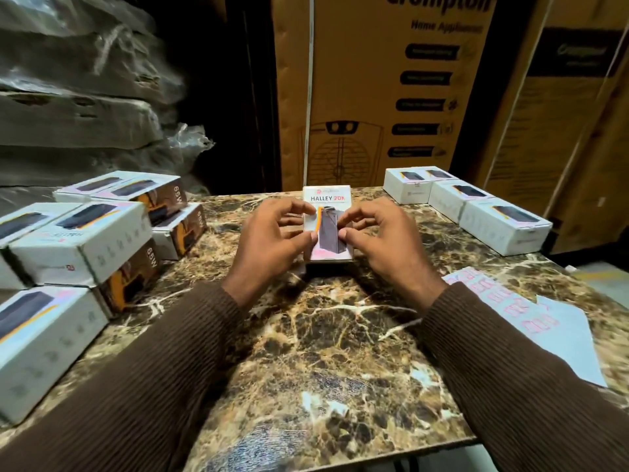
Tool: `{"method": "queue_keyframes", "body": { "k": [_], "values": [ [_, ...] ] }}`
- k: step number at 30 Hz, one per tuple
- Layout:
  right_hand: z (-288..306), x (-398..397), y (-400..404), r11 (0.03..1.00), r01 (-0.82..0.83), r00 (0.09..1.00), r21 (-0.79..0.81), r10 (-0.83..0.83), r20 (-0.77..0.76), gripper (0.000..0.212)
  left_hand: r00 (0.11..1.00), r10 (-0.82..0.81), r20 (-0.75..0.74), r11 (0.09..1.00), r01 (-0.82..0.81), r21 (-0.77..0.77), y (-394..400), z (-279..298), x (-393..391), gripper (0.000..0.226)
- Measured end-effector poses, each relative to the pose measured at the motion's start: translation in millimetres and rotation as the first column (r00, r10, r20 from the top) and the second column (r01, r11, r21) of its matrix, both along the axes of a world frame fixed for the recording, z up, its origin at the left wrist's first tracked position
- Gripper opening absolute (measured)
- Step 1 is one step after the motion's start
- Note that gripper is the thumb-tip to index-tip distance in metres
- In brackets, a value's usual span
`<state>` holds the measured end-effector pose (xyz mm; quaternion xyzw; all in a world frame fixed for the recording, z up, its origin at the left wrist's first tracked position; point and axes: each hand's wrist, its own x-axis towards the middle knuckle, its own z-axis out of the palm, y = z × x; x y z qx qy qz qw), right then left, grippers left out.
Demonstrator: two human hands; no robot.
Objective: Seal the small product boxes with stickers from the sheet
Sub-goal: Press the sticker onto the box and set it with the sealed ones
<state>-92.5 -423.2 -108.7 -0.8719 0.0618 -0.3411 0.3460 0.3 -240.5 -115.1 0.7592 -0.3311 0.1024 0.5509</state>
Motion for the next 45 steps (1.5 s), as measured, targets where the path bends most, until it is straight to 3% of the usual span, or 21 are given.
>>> {"method": "queue_keyframes", "body": {
  "k": [4, 9, 13, 17, 23, 35, 40, 45],
  "values": [
    [1, -4, 5, 0.996, 0.023, 1.0, -0.09, -0.024, -0.006, 0.021, 0.974, 0.064, 0.216, 0.989, -0.09, 0.116, -1, -4, -4, 0.031],
    [2, -6, 6, 0.999, 0.034, 0.994, -0.009, -0.035, -0.105, 0.041, 0.97, 0.074, 0.23, 0.981, -0.113, 0.157, 0, 1, -12, 0.028],
    [2, -6, -1, 0.997, 0.016, 0.997, 0.075, -0.021, 0.071, 0.03, 0.973, 0.075, 0.219, 0.991, -0.098, 0.093, 4, 7, -12, 0.031],
    [5, -1, -6, 0.991, -0.047, 0.967, 0.121, 0.015, 0.253, 0.025, 0.916, 0.125, 0.382, 0.991, -0.133, -0.006, 4, 15, -16, 0.02],
    [2, 13, -6, 0.944, -0.226, 0.969, 0.241, 0.193, 0.153, 0.028, 0.871, 0.068, 0.486, 0.985, -0.135, 0.104, -3, 8, -19, 0.033],
    [10, -4, 1, 0.963, -0.205, 0.959, 0.173, 0.163, 0.23, 0.031, 0.891, 0.102, 0.442, 0.99, -0.135, 0.045, 0, 12, -17, 0.029],
    [10, -5, -1, 0.918, -0.259, 0.94, 0.299, 0.168, 0.298, 0.023, 0.9, 0.046, 0.433, 0.993, -0.089, 0.079, 0, 14, -21, 0.038],
    [7, 5, -10, 0.876, -0.248, 0.962, 0.414, 0.173, 0.21, 0.026, 0.902, 0.011, 0.431, 0.994, -0.057, 0.094, -1, 15, -22, 0.034]
  ]
}}
